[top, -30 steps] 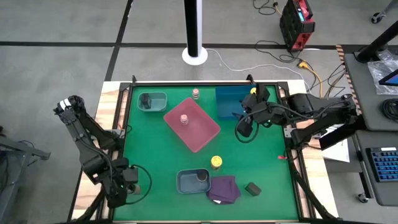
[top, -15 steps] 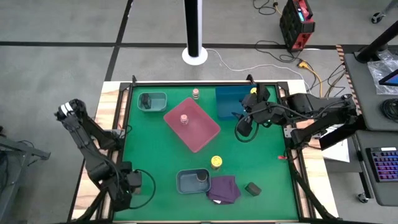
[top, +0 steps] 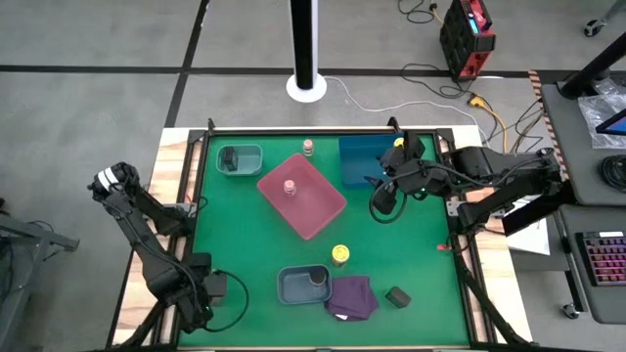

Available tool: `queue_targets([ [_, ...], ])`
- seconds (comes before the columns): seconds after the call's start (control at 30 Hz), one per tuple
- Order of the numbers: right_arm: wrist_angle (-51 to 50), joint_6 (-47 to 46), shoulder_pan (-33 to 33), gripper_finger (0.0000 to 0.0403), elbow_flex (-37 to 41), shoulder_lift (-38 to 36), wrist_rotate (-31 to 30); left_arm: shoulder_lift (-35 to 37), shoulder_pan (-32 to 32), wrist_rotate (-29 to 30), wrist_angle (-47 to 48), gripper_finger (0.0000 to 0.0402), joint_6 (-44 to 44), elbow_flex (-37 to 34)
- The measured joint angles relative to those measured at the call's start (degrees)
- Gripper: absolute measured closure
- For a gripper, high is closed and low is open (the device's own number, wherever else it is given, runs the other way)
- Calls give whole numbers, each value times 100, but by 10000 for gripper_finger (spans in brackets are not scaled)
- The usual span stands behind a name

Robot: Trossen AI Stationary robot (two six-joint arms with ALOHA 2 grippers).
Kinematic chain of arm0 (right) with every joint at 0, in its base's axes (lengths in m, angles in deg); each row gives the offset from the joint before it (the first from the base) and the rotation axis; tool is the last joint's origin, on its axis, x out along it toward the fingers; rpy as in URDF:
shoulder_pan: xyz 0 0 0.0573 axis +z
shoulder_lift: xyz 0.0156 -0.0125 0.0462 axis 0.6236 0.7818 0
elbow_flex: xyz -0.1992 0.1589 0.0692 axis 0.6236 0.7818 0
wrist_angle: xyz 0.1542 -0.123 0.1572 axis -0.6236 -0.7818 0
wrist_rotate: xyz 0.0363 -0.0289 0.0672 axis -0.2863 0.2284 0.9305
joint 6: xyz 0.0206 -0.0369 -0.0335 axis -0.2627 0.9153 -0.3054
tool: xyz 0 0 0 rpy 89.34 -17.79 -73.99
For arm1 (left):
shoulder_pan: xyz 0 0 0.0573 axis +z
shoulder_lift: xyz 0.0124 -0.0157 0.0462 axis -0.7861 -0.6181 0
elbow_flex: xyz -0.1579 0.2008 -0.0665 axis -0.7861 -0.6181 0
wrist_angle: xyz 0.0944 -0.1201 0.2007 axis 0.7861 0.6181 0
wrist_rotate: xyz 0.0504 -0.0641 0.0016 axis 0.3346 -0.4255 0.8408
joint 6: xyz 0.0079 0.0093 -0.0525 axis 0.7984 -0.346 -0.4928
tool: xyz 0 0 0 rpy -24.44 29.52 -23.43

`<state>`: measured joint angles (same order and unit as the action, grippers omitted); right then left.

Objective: Sort spices by type
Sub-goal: Put the orange seasoning bottle into the gray bin

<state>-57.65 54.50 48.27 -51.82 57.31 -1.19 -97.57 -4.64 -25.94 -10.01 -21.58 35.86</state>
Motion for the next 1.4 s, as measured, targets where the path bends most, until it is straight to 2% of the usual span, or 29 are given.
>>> queue_targets([
  [0.33,-1,1,0,143,0,0,4,54,-2,9,-344,117,30,-200],
  [0.57,-2,6,0,132,0,0,4,63,-7,-194,-472,213,21,-200],
  [0.77,-2,17,0,138,0,0,7,81,1,-278,-457,218,60,-15],
  [0.93,-6,27,0,146,0,0,14,131,256,-468,14,218,252,475],
  [1.17,-9,28,0,141,0,0,37,127,1054,-481,857,218,956,1629],
  [1.4,-223,-35,0,151,0,-2,202,-45,2029,-216,1151,218,1553,2535],
])
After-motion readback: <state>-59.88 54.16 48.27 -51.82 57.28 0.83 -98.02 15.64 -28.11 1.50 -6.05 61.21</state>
